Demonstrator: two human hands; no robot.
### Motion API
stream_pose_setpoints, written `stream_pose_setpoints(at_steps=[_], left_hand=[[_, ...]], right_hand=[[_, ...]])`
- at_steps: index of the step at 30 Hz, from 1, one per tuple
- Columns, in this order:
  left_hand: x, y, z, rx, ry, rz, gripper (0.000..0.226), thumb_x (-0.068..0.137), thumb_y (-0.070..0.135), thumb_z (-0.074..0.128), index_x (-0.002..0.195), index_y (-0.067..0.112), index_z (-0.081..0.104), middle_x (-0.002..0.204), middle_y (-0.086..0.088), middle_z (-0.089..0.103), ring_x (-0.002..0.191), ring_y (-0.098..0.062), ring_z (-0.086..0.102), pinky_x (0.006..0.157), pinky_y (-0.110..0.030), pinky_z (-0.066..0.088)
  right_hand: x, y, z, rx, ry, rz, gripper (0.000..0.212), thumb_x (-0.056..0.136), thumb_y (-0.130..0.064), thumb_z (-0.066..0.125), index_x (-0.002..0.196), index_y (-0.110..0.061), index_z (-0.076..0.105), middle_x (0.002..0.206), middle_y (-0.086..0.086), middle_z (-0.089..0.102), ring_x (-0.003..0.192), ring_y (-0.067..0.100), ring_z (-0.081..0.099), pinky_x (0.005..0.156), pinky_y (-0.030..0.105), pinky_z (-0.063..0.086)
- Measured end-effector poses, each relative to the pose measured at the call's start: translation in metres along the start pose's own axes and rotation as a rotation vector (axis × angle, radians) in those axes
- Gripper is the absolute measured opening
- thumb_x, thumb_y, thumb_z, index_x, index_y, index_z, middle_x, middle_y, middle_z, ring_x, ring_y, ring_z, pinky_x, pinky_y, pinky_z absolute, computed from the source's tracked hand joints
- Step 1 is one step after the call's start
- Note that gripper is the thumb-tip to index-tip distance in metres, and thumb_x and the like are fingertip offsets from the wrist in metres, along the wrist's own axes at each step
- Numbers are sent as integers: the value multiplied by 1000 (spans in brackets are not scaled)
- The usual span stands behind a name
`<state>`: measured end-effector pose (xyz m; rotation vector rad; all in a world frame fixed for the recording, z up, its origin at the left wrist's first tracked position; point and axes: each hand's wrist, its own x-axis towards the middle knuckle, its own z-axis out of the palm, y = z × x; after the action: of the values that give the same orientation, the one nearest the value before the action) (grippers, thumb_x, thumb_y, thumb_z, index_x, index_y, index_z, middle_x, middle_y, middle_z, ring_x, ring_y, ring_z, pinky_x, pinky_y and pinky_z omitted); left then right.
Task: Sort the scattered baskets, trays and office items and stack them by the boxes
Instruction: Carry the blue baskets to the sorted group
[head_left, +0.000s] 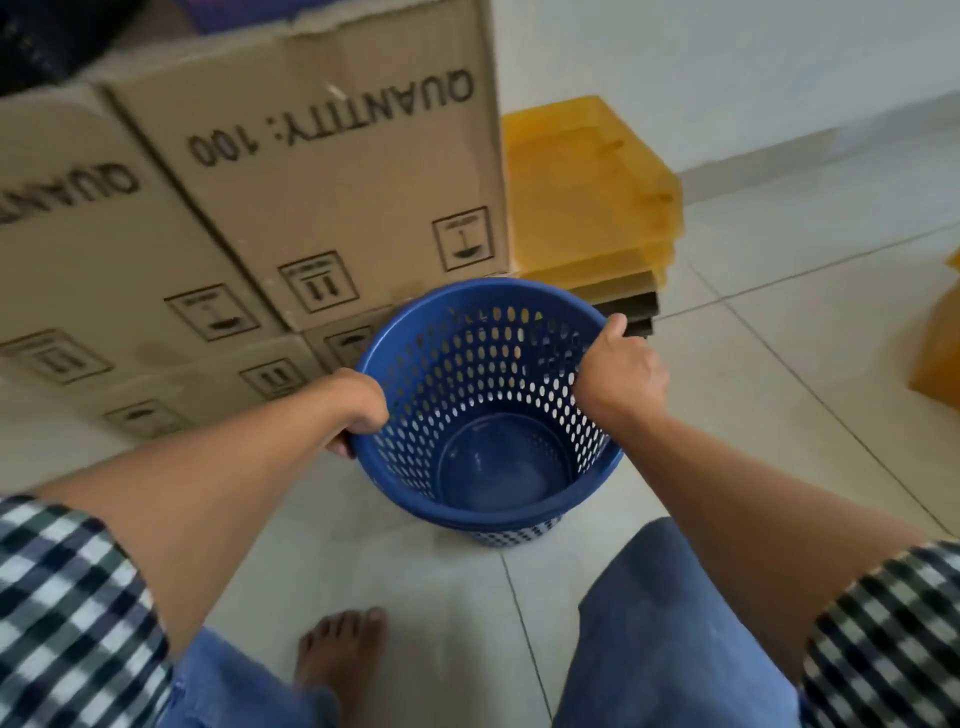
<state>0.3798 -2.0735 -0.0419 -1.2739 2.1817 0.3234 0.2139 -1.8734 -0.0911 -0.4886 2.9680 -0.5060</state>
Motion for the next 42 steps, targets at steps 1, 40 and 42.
stream_pose_setpoints(at_steps=[1, 40, 42], left_hand=[[-2, -13, 2, -23, -26, -44, 40, 95, 3, 43, 58, 7, 59, 64, -11, 73, 32, -10, 55, 54, -22, 56], [19, -316, 12, 38, -60, -467, 13, 96, 8, 53, 87, 1, 49, 78, -17, 68, 69, -28, 74, 70, -39, 63], [22, -316, 12, 80, -65, -471, 13, 97, 11, 52, 92, -2, 52, 80, -16, 69, 71, -28, 75, 74, -40, 63]], right_hand=[[-4, -9, 3, -6, -15, -23, 31, 93, -9, 51, 120, -11, 36, 113, 20, 60, 102, 39, 62, 70, 40, 39], [-177, -264, 98, 198, -295, -290, 103, 86, -16, 64, 161, -15, -6, 163, 16, 15, 136, 40, 38, 88, 38, 52], [-176, -264, 99, 201, -292, -285, 102, 87, -18, 65, 161, -15, -6, 162, 17, 17, 135, 41, 39, 86, 38, 53]])
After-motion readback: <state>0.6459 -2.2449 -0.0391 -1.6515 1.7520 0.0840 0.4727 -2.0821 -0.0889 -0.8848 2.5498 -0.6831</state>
